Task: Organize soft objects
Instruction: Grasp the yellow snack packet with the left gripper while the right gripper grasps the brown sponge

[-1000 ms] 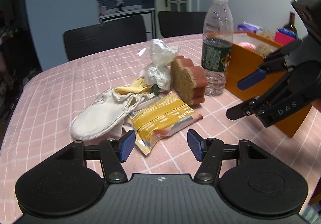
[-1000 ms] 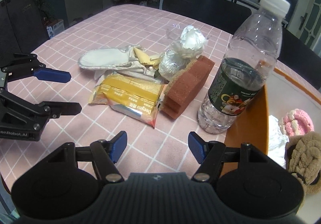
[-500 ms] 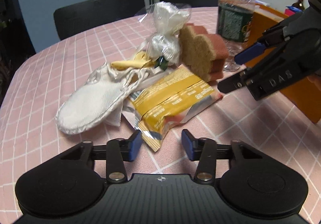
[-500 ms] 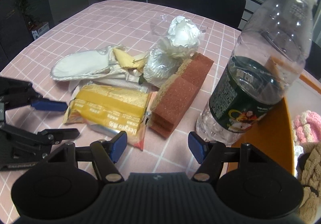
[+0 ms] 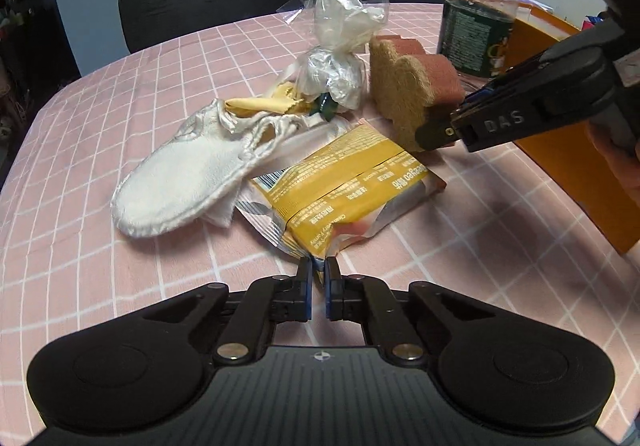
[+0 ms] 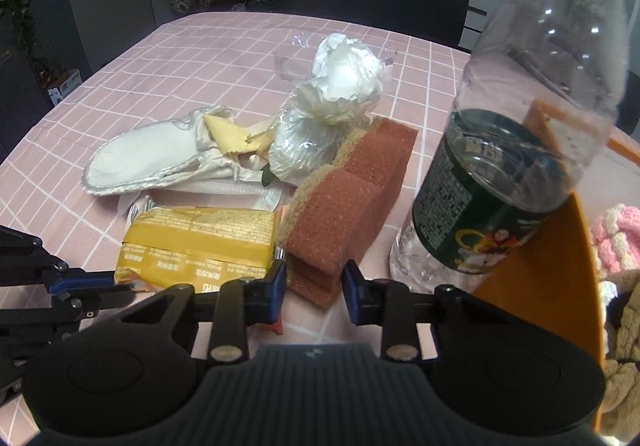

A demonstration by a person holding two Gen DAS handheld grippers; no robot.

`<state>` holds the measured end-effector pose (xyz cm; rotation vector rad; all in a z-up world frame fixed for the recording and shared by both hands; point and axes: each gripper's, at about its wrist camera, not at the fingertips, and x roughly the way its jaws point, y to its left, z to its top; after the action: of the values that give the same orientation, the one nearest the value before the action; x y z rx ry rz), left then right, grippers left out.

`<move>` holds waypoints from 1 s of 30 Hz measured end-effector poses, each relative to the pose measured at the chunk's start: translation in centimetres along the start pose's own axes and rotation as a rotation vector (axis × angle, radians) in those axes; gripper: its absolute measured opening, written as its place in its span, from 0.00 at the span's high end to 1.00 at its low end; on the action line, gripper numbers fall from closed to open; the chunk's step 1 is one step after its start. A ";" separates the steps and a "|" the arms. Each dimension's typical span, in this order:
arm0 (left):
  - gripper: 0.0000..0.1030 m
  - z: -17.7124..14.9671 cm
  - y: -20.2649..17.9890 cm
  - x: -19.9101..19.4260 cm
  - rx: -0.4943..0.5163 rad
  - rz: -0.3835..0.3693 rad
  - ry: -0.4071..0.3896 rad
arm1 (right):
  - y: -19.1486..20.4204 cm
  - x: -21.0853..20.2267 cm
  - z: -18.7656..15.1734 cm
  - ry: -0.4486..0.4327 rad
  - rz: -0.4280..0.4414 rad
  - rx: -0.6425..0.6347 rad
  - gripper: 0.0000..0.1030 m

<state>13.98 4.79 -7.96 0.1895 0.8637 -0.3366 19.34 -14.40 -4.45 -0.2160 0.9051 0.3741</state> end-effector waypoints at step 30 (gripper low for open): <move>0.18 -1.9 -6.3 -6.6 0.168 -0.054 -0.061 | 0.8 -8.4 -5.6 0.002 0.059 -0.148 0.44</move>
<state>6.35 0.85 -4.22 0.3108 0.7813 -0.4640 10.27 -17.41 -1.12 -0.3257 0.8878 0.4967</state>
